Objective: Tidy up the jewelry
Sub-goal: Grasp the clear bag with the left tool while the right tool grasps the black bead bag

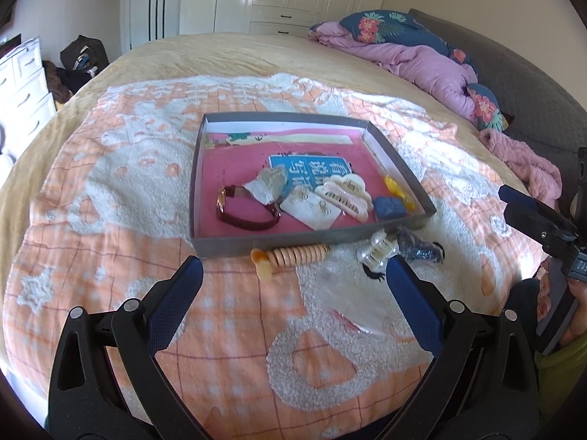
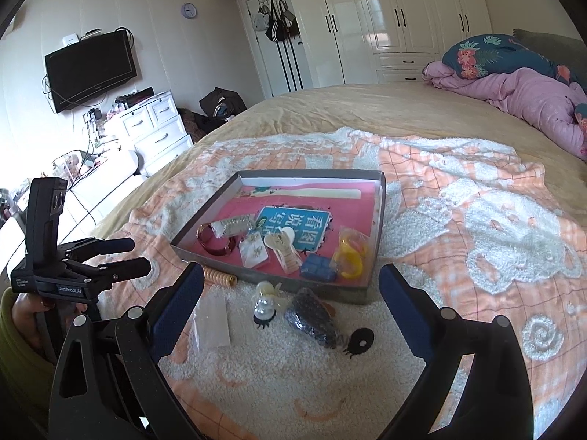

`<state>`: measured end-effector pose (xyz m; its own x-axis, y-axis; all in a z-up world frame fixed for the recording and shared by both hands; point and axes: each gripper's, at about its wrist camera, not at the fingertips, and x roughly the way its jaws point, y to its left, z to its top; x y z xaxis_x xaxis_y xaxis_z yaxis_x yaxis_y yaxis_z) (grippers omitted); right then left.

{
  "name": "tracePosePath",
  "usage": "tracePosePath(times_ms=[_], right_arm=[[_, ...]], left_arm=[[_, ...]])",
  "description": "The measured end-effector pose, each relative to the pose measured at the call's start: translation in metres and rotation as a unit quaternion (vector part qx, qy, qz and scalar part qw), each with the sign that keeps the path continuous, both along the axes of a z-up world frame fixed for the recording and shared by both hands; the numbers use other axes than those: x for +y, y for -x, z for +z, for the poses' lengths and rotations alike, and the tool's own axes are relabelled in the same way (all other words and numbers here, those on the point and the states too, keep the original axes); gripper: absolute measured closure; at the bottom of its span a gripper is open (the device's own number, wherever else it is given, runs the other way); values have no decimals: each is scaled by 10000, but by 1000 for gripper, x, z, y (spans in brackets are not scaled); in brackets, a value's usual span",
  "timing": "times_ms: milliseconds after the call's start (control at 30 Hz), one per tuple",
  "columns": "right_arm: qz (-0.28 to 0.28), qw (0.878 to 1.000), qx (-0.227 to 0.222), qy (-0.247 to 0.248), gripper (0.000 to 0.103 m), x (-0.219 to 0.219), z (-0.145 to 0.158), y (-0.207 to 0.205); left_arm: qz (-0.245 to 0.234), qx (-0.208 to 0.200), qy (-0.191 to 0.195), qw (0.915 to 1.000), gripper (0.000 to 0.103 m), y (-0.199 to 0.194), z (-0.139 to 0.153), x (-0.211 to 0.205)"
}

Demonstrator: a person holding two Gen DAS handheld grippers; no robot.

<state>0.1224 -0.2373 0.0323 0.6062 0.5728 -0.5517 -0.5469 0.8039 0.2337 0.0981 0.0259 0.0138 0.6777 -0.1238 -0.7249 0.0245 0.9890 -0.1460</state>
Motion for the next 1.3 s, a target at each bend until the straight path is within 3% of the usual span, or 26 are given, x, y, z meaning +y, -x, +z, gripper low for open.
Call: tracePosePath(times_ms=[867,1300], right_arm=[[158,9981,290,523,8,1,-38,10],[141,9938,729,822,8,2,-71,-12]], left_arm=[[-274,347,10,9990,9,6,-29,-27],[-561,744,293,9952,10,-2,-58,-41]])
